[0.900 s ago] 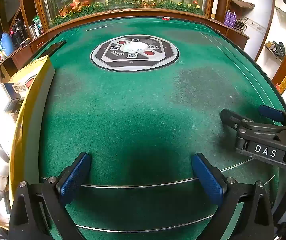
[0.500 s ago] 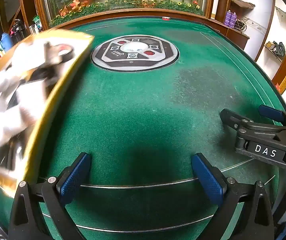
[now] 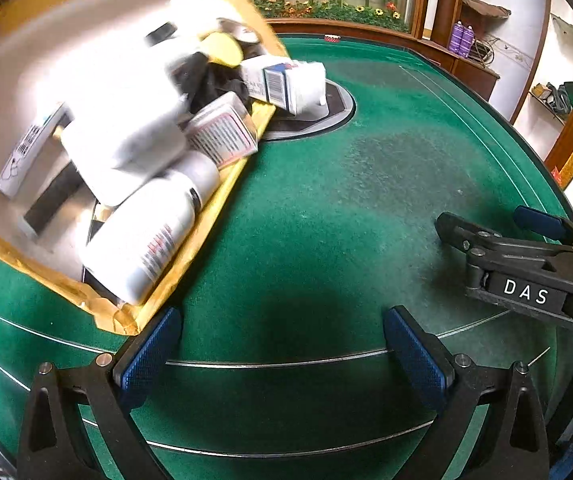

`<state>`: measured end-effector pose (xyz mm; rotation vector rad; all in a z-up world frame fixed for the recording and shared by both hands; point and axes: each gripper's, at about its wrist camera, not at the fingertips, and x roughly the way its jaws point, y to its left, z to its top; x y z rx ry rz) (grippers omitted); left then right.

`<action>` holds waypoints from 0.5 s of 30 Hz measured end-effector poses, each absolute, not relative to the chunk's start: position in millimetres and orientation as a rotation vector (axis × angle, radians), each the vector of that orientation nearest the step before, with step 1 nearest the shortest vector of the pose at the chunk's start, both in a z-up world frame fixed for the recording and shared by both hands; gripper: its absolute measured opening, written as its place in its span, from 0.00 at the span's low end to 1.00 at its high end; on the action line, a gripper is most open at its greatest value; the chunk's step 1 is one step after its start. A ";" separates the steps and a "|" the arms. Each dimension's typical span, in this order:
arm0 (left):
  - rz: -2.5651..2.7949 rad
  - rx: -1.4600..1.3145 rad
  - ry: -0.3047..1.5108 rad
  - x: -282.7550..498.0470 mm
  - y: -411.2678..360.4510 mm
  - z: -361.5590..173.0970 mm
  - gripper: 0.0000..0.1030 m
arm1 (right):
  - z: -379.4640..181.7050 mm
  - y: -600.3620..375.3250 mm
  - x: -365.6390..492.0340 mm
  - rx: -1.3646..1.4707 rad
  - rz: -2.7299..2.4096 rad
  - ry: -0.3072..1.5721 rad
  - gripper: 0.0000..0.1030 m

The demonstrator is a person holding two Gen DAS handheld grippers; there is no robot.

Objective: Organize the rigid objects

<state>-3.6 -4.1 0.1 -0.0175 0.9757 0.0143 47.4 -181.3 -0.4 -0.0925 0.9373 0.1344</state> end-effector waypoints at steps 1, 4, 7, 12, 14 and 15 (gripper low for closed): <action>0.016 -0.018 0.973 -5.6 -4.3 0.4 1.00 | -0.5 -181.1 47.2 -0.093 0.134 0.937 1.00; 0.017 -0.018 0.966 -10.1 -4.1 0.6 1.00 | -0.3 -181.4 47.1 -0.093 0.134 0.937 1.00; 0.020 -0.018 0.962 -13.7 -2.7 -0.1 1.00 | -0.5 -181.3 47.3 -0.093 0.134 0.940 1.00; 0.020 -0.018 0.961 -15.9 -0.7 1.2 1.00 | -1.0 -180.5 47.3 -0.093 0.134 0.939 1.00; 0.020 -0.017 0.962 -15.7 -1.2 1.5 1.00 | -1.1 -180.6 47.4 -0.093 0.134 0.939 1.00; 0.020 -0.017 0.961 -15.8 -1.4 1.4 1.00 | -1.4 -180.4 47.5 -0.093 0.134 0.939 1.00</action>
